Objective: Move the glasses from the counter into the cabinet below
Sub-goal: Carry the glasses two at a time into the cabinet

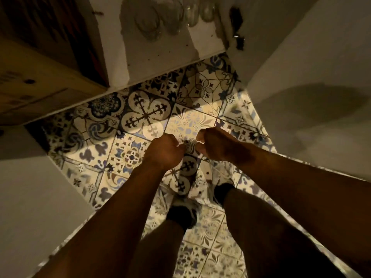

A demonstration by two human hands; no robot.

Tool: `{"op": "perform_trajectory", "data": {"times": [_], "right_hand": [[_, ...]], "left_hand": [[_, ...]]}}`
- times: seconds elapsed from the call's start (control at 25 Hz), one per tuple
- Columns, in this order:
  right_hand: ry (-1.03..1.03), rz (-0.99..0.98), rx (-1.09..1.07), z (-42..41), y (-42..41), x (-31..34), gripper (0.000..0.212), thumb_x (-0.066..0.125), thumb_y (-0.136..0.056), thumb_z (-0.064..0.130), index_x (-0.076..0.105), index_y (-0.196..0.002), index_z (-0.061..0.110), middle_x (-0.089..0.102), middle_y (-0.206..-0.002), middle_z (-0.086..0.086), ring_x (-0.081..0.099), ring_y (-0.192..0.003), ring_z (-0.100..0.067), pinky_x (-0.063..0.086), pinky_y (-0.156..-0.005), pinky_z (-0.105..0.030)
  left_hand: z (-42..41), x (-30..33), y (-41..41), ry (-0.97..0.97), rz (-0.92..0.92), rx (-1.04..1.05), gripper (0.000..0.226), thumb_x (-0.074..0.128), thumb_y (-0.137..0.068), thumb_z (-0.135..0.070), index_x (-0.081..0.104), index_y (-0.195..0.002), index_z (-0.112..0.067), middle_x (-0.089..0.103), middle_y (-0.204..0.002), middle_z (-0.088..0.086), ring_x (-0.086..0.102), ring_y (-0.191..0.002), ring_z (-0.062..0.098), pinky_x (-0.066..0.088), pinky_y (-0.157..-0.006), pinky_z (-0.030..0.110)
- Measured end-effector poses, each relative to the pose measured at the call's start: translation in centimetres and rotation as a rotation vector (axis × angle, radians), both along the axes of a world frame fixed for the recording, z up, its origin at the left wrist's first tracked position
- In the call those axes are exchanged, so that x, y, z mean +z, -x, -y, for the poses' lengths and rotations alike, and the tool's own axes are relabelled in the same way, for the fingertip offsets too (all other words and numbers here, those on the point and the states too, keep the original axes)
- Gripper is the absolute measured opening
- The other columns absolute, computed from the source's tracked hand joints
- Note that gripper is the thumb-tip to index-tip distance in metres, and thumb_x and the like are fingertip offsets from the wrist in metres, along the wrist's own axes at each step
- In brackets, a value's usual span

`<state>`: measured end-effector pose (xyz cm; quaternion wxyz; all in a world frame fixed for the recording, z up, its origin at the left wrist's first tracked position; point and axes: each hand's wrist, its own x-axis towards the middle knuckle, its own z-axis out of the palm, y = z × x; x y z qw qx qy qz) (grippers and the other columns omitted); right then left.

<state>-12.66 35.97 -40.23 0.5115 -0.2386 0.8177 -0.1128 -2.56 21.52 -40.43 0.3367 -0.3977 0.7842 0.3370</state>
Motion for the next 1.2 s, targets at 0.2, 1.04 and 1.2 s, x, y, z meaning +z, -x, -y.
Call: {"op": "perform_trajectory", "data": {"times": [0.2, 1.04, 1.2], "right_hand": [[-0.030, 0.001, 0.060, 0.8, -2.0, 11.2, 0.039, 0.054, -0.100, 0.033, 0.062, -0.126, 0.005, 0.064, -0.124, -0.015, 0.060, -0.114, -0.033, 0.051, -0.098, -0.042], [0.397, -0.174, 0.278, 4.4, -1.2, 53.5, 0.045, 0.059, -0.093, 0.031, 0.058, -0.135, 0.017, 0.058, -0.128, -0.005, 0.057, -0.117, -0.019, 0.036, -0.088, -0.019], [0.506, -0.151, 0.337, 6.2, -0.9, 57.0, 0.043, 0.060, -0.094, 0.033, 0.057, -0.135, 0.021, 0.058, -0.129, -0.001, 0.057, -0.114, -0.014, 0.041, -0.092, -0.020]], "left_hand": [[-0.9, 11.8, -1.6, -0.022, -0.004, -0.016, 0.032, 0.064, -0.091, -0.042, 0.070, -0.107, -0.015, 0.072, -0.106, 0.008, 0.066, -0.105, 0.026, 0.039, -0.076, 0.023], [1.9, 56.0, -7.7, 0.135, -0.382, 0.513, 0.027, 0.059, -0.091, -0.039, 0.068, -0.114, -0.025, 0.070, -0.102, -0.008, 0.064, -0.085, 0.010, 0.046, -0.062, 0.018], [2.8, 59.2, -9.0, 0.186, -0.481, 0.654, 0.023, 0.062, -0.091, -0.039, 0.069, -0.110, -0.029, 0.071, -0.099, -0.012, 0.066, -0.085, 0.004, 0.054, -0.070, 0.026]]}}
